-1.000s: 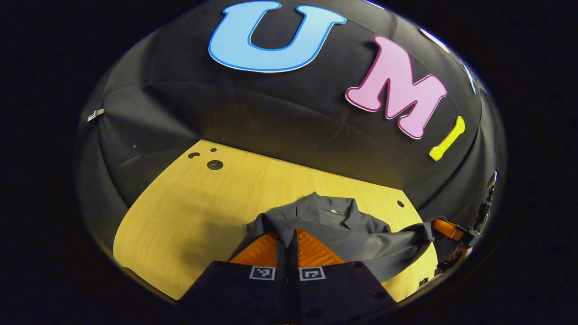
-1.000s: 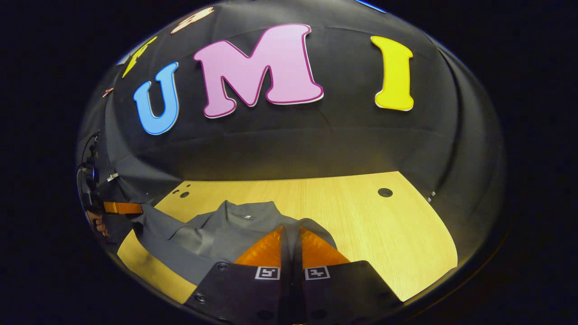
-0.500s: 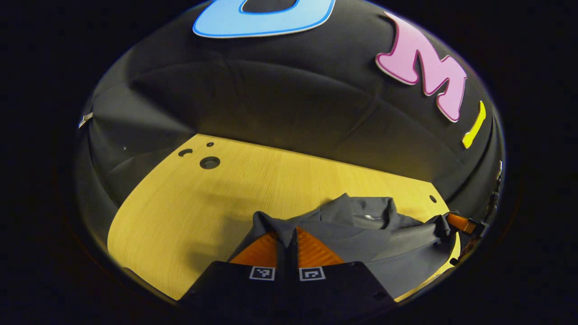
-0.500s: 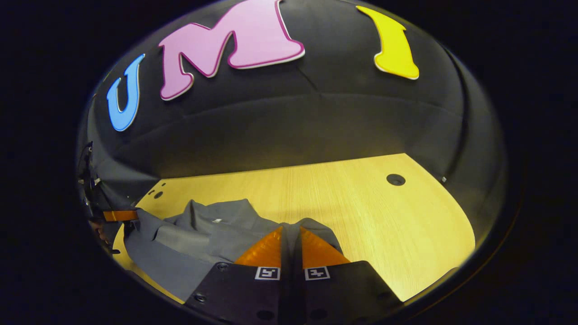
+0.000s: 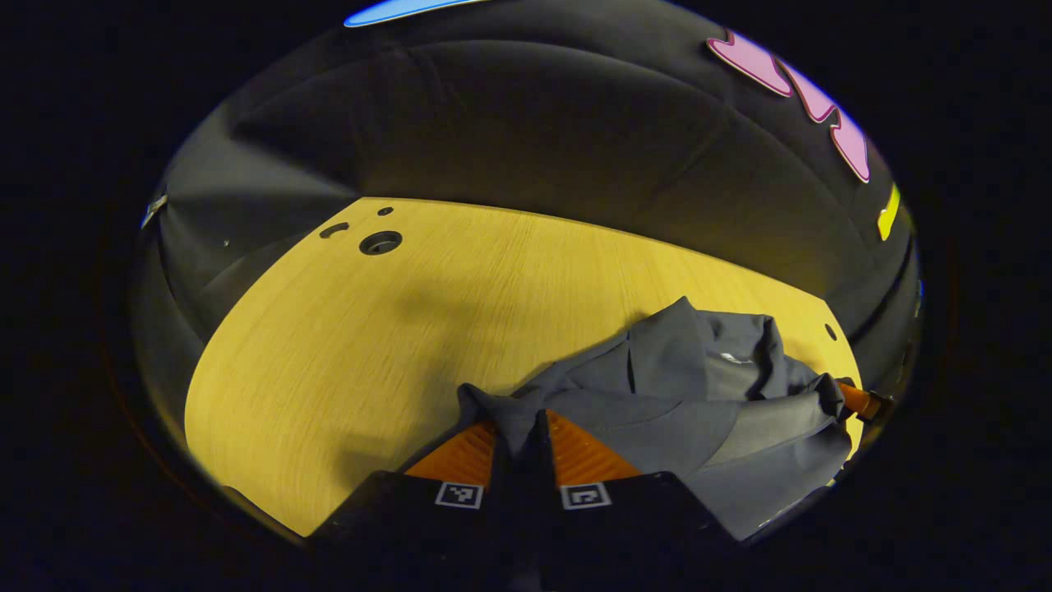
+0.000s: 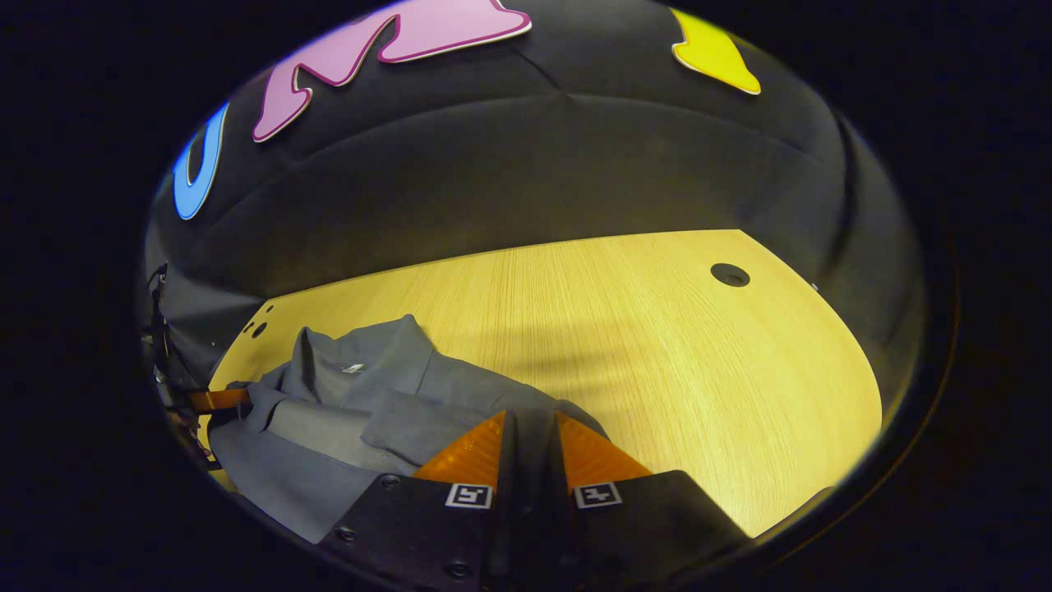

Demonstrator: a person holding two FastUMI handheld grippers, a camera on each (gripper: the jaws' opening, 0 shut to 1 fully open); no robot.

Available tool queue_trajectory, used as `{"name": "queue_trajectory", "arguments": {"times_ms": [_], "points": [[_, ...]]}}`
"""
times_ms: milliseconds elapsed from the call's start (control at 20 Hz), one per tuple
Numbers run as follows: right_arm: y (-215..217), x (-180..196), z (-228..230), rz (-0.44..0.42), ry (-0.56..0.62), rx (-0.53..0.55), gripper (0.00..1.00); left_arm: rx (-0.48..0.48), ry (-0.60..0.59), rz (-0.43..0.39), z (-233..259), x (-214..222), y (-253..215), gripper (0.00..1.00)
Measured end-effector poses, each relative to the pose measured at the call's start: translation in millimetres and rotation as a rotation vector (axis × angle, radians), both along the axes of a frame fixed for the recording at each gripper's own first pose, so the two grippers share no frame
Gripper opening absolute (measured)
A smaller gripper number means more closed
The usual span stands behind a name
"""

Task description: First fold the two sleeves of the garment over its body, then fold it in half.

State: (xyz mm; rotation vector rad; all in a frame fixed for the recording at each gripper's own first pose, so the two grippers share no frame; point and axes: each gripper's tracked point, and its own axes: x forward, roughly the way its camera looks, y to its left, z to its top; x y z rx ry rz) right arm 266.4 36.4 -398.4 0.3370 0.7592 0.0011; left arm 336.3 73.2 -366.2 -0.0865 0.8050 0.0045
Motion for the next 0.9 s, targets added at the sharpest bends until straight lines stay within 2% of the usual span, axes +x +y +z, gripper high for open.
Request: {"name": "queue_trajectory", "arguments": {"times_ms": [50,100,250,300,350,400,750,900], "points": [[-1,0,2,-0.002,0.001,0.010,0.29,0.013,0.001,0.005,5,-3,4,0.24],[-4,0,6,-0.006,-0.004,0.012,0.29,0.026,-0.005,0.010,10,-5,7,0.35],[-16,-6,29,-0.007,-0.044,-0.035,0.49,0.045,-0.041,0.028,30,-16,11,0.64],[-19,-10,39,-0.002,-0.061,-0.049,0.55,0.040,-0.059,0.026,37,-22,8,0.78],[-19,-15,48,-0.003,-0.079,-0.059,0.64,0.036,-0.083,0.018,48,-28,4,0.80],[-19,-21,58,-0.002,-0.096,-0.067,0.84,0.028,-0.106,0.002,57,-35,-1,0.93],[-4,-71,143,0.031,-0.221,-0.072,0.87,-0.018,-0.271,-0.053,141,-95,-25,0.94],[6,-99,179,0.053,-0.269,-0.055,0.87,-0.009,-0.316,-0.079,175,-127,-26,0.94]]}}
